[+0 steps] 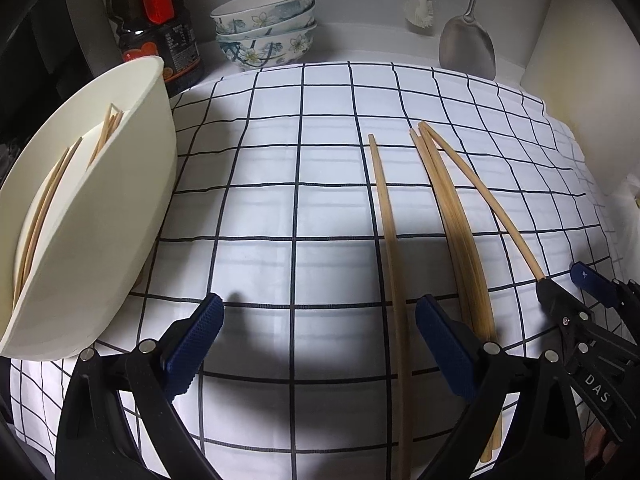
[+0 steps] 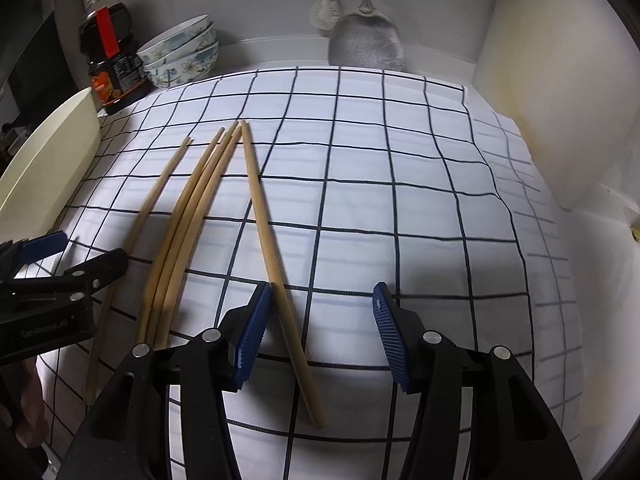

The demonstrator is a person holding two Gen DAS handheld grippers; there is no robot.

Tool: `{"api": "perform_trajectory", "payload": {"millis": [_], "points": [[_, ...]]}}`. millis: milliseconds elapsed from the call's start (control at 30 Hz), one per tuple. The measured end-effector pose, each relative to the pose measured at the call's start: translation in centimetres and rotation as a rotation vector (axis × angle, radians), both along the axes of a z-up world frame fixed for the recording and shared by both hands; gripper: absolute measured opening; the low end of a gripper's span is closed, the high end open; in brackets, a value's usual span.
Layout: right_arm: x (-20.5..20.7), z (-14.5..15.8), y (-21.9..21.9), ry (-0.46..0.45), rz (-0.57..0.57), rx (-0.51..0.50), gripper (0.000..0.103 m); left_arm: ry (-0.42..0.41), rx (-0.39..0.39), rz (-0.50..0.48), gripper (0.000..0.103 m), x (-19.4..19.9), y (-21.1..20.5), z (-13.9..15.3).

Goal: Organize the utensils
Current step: 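Lower the right tool and close it on one chopstick, then carry the chopstick in the right tool over the white basin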

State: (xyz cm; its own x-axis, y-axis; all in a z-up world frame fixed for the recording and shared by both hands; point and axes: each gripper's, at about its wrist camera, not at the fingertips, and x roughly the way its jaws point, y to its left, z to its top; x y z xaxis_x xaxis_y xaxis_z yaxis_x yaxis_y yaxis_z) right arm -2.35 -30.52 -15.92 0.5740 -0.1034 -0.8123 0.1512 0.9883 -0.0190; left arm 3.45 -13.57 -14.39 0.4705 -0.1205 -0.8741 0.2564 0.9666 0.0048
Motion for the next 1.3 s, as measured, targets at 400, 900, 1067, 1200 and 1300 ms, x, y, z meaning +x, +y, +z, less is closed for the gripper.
{"api": "perform_trajectory", "payload": {"millis": [400,900,1067,1200,1300], "points": [[2.2,0.1,0.7,-0.012,0.108,-0.019,0.042,-0.013,-0.013,-0.033,0.078,0.1,-1.3,-0.2],[2.5,0.4,1.4,-0.002,0.107,0.03,0.006,0.023,-0.045,-0.101,0.007,-0.2,-2.4,0.7],[1.4,1.4,0.2,-0.014,0.03,0.132,0.006,0.011,-0.071,-0.11,0.007,-0.6,-1.5,2.4],[0.5,3.0,0.5,-0.027,0.005,0.166,0.006,0.01,-0.106,-0.114,0.007,-0.7,-0.3,4.5],[0.2,4.5,1.3,-0.039,0.009,0.168,0.006,-0.003,-0.127,-0.11,0.007,-0.8,1.1,6.4]]}}
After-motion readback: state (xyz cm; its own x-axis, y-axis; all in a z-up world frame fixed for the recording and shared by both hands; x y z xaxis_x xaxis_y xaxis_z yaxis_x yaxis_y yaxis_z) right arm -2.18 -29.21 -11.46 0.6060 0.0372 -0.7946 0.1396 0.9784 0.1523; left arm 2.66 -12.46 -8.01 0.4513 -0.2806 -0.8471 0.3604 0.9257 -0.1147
